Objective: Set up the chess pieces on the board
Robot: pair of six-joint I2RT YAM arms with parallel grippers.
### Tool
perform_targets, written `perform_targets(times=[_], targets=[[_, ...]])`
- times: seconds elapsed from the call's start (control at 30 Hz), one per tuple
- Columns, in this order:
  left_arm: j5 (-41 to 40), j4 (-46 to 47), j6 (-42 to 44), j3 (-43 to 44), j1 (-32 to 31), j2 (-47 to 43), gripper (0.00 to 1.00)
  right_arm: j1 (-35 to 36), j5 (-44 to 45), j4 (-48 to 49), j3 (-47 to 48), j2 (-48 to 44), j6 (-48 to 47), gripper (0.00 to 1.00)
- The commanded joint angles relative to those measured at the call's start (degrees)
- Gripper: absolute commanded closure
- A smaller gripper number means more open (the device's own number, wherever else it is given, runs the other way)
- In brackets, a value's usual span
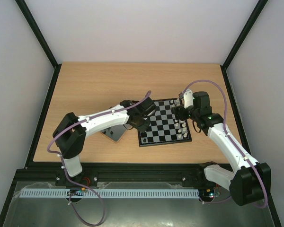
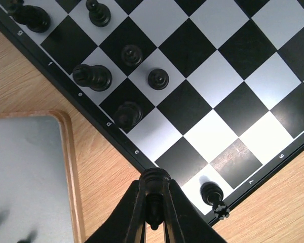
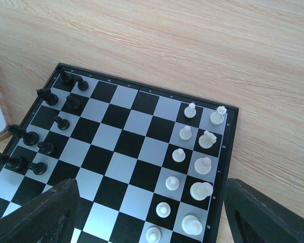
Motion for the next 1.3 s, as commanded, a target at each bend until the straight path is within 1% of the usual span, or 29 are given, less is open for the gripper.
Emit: perform_targets(times=[0.0, 0.37, 0.7, 0.8, 0.93, 1.27], targets=[[1.18, -1.56, 1.06, 1.58, -1.08, 2.34, 0.98, -0.25, 0.07, 0.55, -0.81, -0.60, -0.48, 0.21], [3.00, -0.12, 1.32, 2.95, -3.30, 7.32, 0.98, -0.22, 0.13, 0.64, -0.94, -0.58, -0.75, 0.21], [2.81, -0.51, 1.20, 2.98, -4.06, 9.01, 0.98, -0.25, 0.14, 0.64, -0.91, -0.41, -0.84, 0.21], [-0.27, -0.55, 0.12, 2.90, -3.74, 8.78, 0.98, -0.24, 0.17, 0.64, -0.92, -0.41, -0.84, 0.21], [-1.66, 0.00, -1.40, 2.69, -1.89, 9.15, 0.98, -0.20, 0.07, 0.64, -0.91, -0.41, -0.88, 0.21], [-0.84, 2.19, -3.77, 3.64, 0.56, 11.05, 0.97, -0.27, 0.14, 0.64, -0.91, -0.47, -0.84, 0.21]])
